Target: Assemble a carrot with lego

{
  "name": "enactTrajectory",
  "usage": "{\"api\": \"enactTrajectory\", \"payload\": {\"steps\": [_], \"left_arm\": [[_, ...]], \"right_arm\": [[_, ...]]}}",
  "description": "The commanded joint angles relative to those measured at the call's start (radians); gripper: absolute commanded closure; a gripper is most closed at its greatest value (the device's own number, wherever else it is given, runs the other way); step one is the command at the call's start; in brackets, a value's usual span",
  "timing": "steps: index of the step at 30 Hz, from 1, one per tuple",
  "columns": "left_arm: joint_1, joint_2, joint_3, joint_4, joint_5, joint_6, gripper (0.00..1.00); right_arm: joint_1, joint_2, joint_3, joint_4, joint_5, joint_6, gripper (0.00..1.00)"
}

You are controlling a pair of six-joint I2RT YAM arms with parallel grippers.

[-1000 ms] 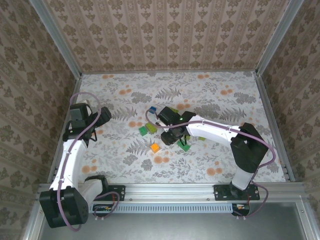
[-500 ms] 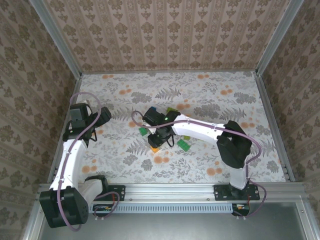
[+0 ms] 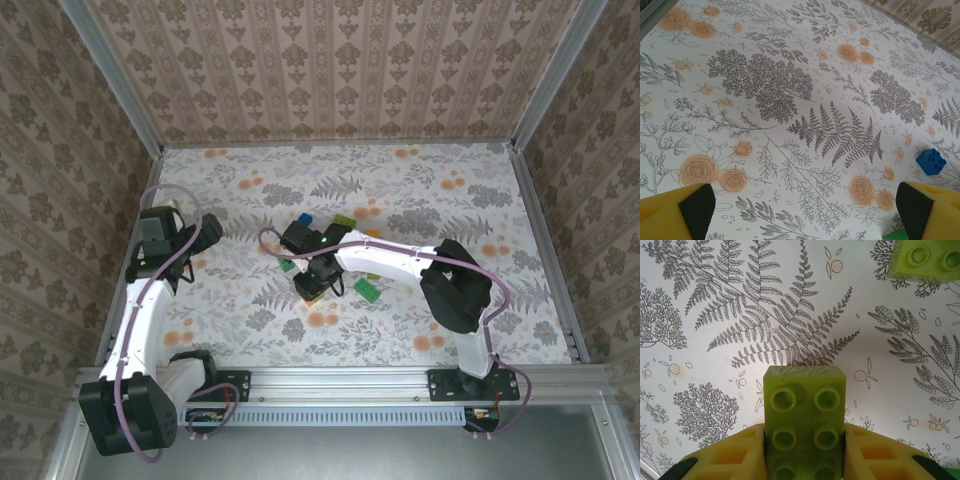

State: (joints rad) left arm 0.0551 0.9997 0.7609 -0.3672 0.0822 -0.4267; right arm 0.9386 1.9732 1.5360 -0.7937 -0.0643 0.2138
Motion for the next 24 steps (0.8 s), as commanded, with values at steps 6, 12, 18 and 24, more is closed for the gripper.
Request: {"api": "enactTrajectory", "payload": {"steps": [6,12,18,24], "left_arm": [[0.010,-0.001,0.003,0.005,0.005,-0.006,0.03],[0.010,-0.001,0.000,0.007,0.007,-0.006,0.04],[0.010,-0.002,0.001,0.008,0.011,-0.005,0.04],[0.010,-0.002,-0.001,0.007,0.013,-0.006,0.04]], "right_arm": [[0.011,0.038,0.020,-0.028,0.001,0.021,0.66],[0.016,0.047,0.017,-0.032,0.004,0.024,0.67],[0.023,0.044,-0.001,-0.033,0.012,0.031,0.67],[0.035,0.047,-0.024,-0.019,0.018,0.055,0.67]]}}
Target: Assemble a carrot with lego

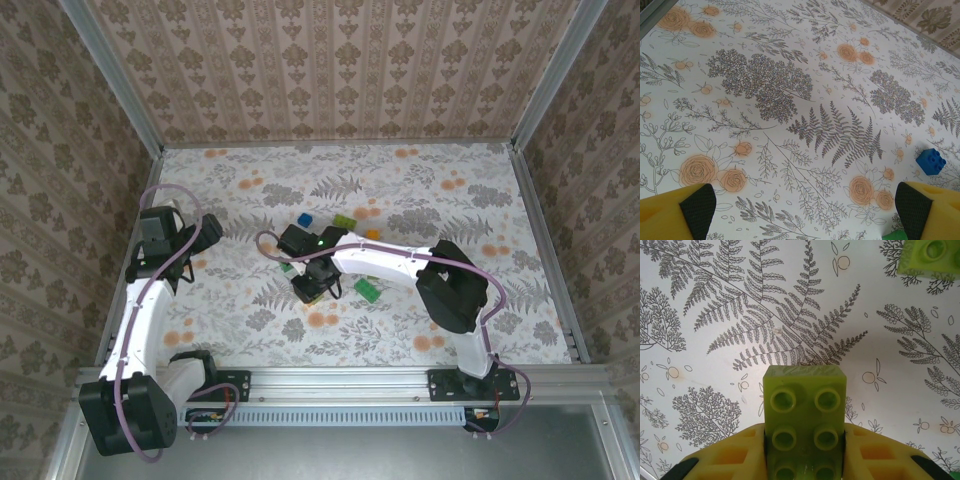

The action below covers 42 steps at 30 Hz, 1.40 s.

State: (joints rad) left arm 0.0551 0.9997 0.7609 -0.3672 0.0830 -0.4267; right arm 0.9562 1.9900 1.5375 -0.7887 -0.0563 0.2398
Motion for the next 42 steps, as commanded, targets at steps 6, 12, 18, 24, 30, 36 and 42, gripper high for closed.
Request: {"api": "enactTrajectory", "payload": {"steps": [6,12,18,24,30,36,42], "left_arm": [[0.009,-0.003,-0.002,0.007,0.014,-0.006,0.04],[0.009,-0.007,-0.003,0.007,0.015,-0.006,0.05],[0.009,-0.007,-0.006,0.007,0.018,-0.007,0.05],[0.008,-0.009,-0.005,0.006,0.020,-0.007,0.05],[0.009,-0.012,-0.006,0.007,0.019,-0.007,0.05],[0.008,-0.006,-0.004,0.008,0.022,-0.008,0.05],[0.008,-0.004,-0.003,0.011,0.022,-0.009,0.05]], "right_arm": [[0.027,0.049,-0.035,-0.037,0.053,0.051,0.67],[0.038,0.058,-0.066,-0.034,0.078,0.070,0.68],[0.046,0.059,-0.104,-0.027,0.079,0.064,0.68],[0.048,0.087,-0.106,-0.056,0.098,0.023,0.68],[0.054,0.116,-0.136,-0.057,0.123,0.021,0.69],[0.061,0.100,-0.183,-0.045,0.137,0.023,0.69],[0.061,0.091,-0.210,-0.030,0.121,0.023,0.69]]}}
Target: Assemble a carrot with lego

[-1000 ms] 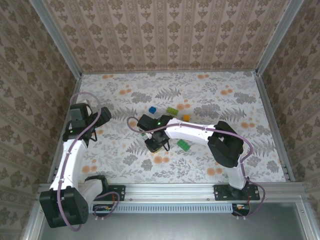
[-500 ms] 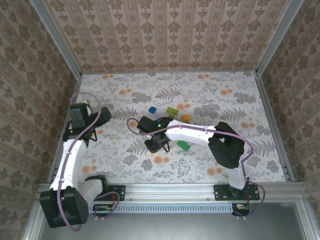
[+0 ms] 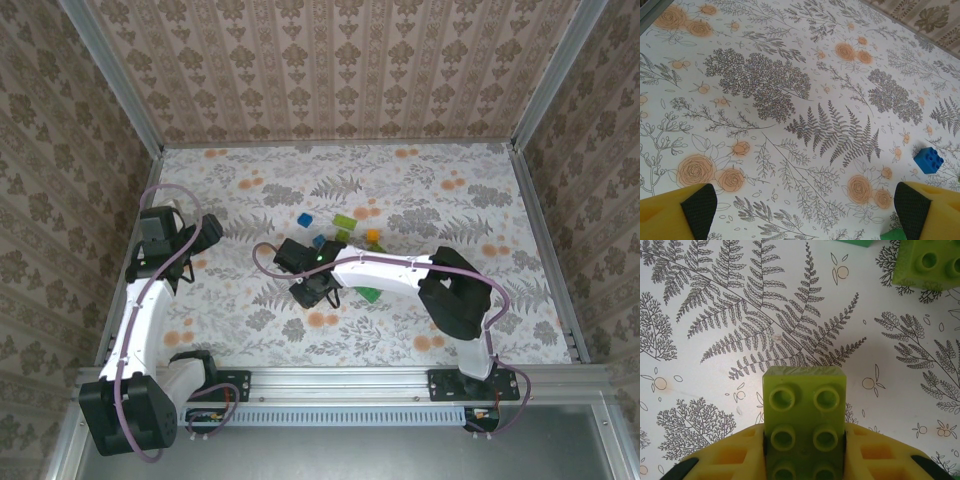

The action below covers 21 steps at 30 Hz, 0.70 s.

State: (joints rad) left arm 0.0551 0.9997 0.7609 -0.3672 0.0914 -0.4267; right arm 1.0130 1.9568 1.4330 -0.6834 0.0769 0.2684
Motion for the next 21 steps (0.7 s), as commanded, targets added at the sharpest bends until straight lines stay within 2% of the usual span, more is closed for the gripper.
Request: {"api": "enactTrajectory", "payload": {"steps": [1,7,14,21], "left_arm": [[0.009,-0.004,-0.004,0.011,0.014,-0.008,0.05],[0.008,-0.005,-0.003,0.011,0.013,-0.009,0.05],[0.008,-0.004,-0.004,0.011,0.013,-0.008,0.05],[0.008,-0.004,-0.004,0.013,0.013,-0.008,0.05]], "right_arm": [[0.004,0.130,-0.108,-0.129,-0.020,-0.007,0.69],[0.004,0.141,-0.079,-0.137,-0.030,-0.031,0.69],[-0.012,0.033,-0.035,-0.202,-0.004,-0.075,0.69],[-0.050,-0.061,-0.067,-0.206,-0.007,-0.093,0.68]]}}
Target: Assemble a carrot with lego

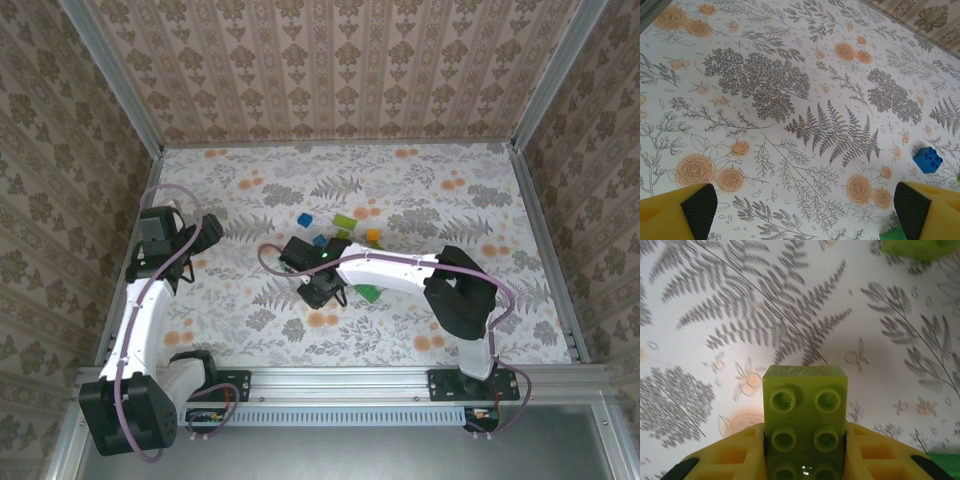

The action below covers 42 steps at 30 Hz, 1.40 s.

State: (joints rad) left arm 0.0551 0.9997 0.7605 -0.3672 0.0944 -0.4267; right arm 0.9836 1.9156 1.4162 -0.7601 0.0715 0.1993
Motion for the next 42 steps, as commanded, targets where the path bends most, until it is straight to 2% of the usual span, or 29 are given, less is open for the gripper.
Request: {"api": "enactTrajectory", "payload": {"steps": [1,11,26,30,34,42], "left_arm": [[0.007,-0.004,-0.006,0.012,0.011,-0.009,0.05],[0.007,0.001,-0.005,0.014,0.013,-0.008,0.05],[0.007,0.001,-0.003,0.013,0.014,-0.009,0.05],[0.007,0.000,-0.002,0.013,0.016,-0.008,0.05],[0.006,0.002,0.000,0.013,0.019,-0.009,0.05],[0.006,-0.004,-0.001,0.011,0.019,-0.009,0.05]], "right_arm": [[-0.027,-0.028,-0.061,-0.119,-0.008,-0.022,0.68],[-0.039,-0.038,-0.151,-0.005,-0.084,0.007,0.65],[-0.041,-0.125,-0.097,-0.026,-0.086,-0.009,0.38],[-0.043,-0.128,-0.029,-0.061,-0.081,-0.028,0.31],[-0.056,-0.089,0.088,-0.107,-0.079,-0.057,0.30],[-0.156,0.158,0.422,-0.193,-0.130,-0.109,0.37]]}}
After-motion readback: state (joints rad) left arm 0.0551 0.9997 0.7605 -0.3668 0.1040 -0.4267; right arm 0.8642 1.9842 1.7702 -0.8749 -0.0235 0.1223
